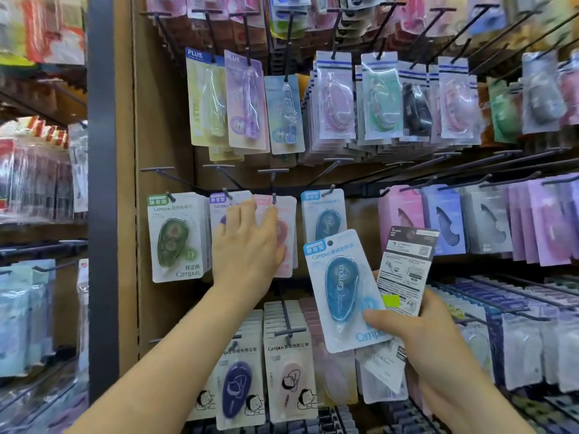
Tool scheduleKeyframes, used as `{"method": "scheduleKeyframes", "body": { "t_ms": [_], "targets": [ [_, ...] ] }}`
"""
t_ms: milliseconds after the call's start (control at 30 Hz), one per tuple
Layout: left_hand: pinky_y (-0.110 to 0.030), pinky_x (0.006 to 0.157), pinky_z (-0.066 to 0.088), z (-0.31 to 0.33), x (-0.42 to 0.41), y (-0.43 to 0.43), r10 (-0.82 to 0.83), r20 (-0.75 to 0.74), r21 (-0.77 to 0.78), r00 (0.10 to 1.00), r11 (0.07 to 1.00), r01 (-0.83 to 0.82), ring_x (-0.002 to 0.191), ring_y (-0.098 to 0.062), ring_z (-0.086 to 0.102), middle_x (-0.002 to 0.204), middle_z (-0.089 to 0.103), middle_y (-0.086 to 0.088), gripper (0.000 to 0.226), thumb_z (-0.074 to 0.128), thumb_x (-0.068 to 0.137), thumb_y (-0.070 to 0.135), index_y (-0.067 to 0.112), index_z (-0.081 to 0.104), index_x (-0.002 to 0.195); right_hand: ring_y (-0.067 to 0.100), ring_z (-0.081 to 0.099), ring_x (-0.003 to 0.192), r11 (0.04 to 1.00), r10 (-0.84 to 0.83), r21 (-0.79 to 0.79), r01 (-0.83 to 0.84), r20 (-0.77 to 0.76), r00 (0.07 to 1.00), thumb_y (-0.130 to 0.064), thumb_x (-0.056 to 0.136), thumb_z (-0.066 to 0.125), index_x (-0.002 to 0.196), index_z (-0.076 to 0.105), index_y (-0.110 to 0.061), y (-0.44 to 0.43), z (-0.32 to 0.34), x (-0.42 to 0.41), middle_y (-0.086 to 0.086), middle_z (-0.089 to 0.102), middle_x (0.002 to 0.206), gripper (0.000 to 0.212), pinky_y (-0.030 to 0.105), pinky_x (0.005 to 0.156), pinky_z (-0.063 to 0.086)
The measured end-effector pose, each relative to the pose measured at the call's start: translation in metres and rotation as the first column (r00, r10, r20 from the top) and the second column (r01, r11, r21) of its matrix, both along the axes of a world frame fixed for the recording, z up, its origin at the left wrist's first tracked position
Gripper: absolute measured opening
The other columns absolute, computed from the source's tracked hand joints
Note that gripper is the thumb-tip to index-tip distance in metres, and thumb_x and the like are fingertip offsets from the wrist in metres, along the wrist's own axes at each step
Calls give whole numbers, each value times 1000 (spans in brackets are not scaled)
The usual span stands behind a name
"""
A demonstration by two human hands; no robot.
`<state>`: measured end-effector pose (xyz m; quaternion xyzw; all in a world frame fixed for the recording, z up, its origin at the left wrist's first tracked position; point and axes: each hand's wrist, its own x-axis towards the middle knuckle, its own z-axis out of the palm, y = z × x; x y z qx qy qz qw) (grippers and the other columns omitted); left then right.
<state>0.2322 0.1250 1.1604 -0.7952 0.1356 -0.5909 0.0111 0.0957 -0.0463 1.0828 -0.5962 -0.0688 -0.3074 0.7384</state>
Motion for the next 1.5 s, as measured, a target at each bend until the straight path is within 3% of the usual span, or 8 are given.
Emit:
{"method": "scheduleKeyframes", "body": {
  "t_ms": [467, 600, 667, 733, 900, 1200, 1367, 1500],
  "targets": [
    [-51, 102, 30, 9, 17, -17, 98, -108, 129, 989, 988, -84, 135, -29, 30, 150, 32, -9, 67, 46, 94, 57, 25, 26, 149, 27, 74, 78, 990, 105, 92, -109, 40, 994, 18, 81, 61, 110, 64, -8, -2, 0, -2, 11, 77, 93, 39, 34, 57, 60],
    [-41, 98, 34, -7, -6, -18, -255, -107, -124, 961, 962, 242, 128, -21, 37, 144, 41, -3, 53, 44, 98, 49, 27, 37, 145, 28, 74, 80, 985, 117, 119, -124, 63, 991, 15, 81, 62, 110, 65, -7, -5, -2, -2, 13, 76, 94, 37, 40, 64, 62],
    [-27, 90, 43, -17, -30, -21, -714, -163, -452, 681, 668, 592, 109, -8, 53, 126, 58, 1, 42, 49, 98, 42, 29, 44, 138, 31, 74, 86, 981, 137, 127, -147, 78, 987, 11, 77, 64, 115, 64, -6, -6, -3, -2, 14, 76, 99, 41, 43, 69, 62],
    [-23, 77, 54, -25, -60, -25, -975, -122, -779, 186, 210, 591, 87, -4, 67, 104, 71, 4, 42, 56, 93, 41, 36, 42, 133, 33, 73, 90, 977, 154, 132, -166, 97, 983, 6, 71, 67, 117, 64, -7, -6, -4, -2, 15, 75, 102, 48, 46, 74, 61],
    [-31, 75, 59, -40, -79, -27, -990, -100, -859, -101, 35, 511, 91, -17, 73, 97, 77, 0, 72, 73, 81, 22, 39, 34, 138, 37, 72, 93, 976, 161, 132, -176, 113, 980, 3, 66, 67, 114, 65, -5, -3, -8, -4, 18, 74, 104, 49, 52, 83, 58],
    [-46, 84, 58, 1, -49, -51, -984, -23, -782, 177, 128, 610, 98, -28, 69, 107, 70, -16, 74, 80, 79, 28, 34, 44, 143, 30, 72, 75, 999, -17, -39, 21, 96, 995, 5, 86, 63, 112, 60, -26, -9, 4, -7, 17, 71, 94, 40, 50, 84, 55],
    [-10, 61, 51, 20, -38, -58, -950, -137, -732, 280, 287, 617, 96, -6, 61, 123, 61, -1, 72, 72, 85, 37, 36, 37, 147, 25, 73, 79, 991, -10, -134, 14, 33, 999, 1, 87, 65, 114, 63, -23, -14, 12, -4, 11, 74, 93, 36, 52, 91, 53],
    [-15, 66, 53, 18, -35, -58, -941, -144, -714, 306, 312, 627, 103, -9, 61, 122, 62, 1, 74, 72, 85, 35, 33, 35, 149, 19, 66, 68, 989, 27, -145, -25, 9, 1000, -7, 89, 67, 109, 65, -19, -14, 17, -3, 13, 71, 105, 23, 38, 74, 56]
  ]
}}
